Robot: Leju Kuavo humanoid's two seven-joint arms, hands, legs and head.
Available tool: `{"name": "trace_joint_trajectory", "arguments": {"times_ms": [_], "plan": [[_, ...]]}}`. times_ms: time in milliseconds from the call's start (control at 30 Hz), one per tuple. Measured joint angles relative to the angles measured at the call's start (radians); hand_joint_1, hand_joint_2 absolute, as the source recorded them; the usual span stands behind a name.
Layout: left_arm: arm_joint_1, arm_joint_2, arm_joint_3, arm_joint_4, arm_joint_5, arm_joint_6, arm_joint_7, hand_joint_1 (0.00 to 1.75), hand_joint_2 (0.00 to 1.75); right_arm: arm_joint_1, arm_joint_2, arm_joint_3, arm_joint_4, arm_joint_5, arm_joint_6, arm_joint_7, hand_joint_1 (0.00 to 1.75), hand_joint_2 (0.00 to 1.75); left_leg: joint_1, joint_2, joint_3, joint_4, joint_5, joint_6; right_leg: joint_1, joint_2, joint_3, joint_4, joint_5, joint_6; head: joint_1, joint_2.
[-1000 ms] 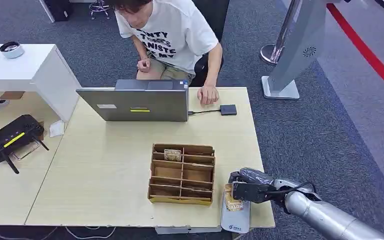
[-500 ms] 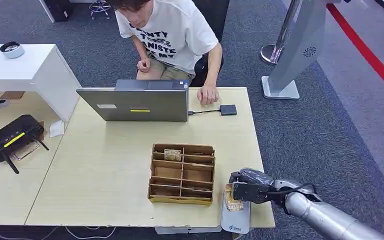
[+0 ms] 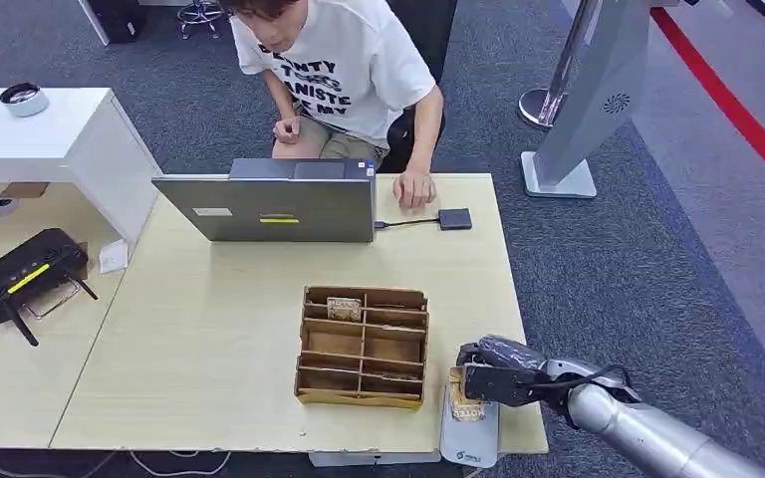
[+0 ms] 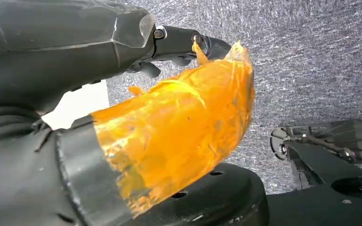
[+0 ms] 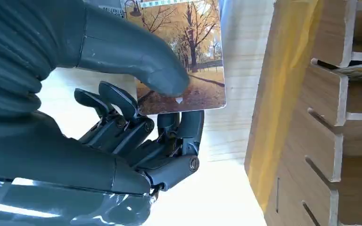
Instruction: Pass the card to the sensor for recognition and then transmit it.
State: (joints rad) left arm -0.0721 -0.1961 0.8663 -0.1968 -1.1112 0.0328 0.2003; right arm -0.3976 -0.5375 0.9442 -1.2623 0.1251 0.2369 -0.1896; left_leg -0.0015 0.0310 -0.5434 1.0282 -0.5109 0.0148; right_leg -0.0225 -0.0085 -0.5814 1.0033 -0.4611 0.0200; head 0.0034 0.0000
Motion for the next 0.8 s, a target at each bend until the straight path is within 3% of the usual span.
{"name": "trace_joint_trajectory", "arguments": {"times_ms": [533, 800], "plan": [[0.000, 0.000, 0.000, 0.000, 0.007, 0.000, -0.002, 0.00, 0.00, 0.020, 0.000, -0.013, -0.002, 0.024, -0.029, 0.006, 1.75, 1.75, 0.000, 0.000, 0.000, 0.000, 0.000, 0.000, 0.000, 0.000, 0.000, 0.000, 0.000, 0.000, 0.000, 0.000], [0.004, 0.006, 0.011, 0.000, 0.038, -0.081, -0.041, 0.00, 0.00, 0.062, 0.015, -0.052, -0.010, 0.122, -0.124, 0.034, 1.75, 1.75, 0.000, 0.000, 0.000, 0.000, 0.000, 0.000, 0.000, 0.000, 0.001, 0.000, 0.000, 0.000, 0.000, 0.000]]}}
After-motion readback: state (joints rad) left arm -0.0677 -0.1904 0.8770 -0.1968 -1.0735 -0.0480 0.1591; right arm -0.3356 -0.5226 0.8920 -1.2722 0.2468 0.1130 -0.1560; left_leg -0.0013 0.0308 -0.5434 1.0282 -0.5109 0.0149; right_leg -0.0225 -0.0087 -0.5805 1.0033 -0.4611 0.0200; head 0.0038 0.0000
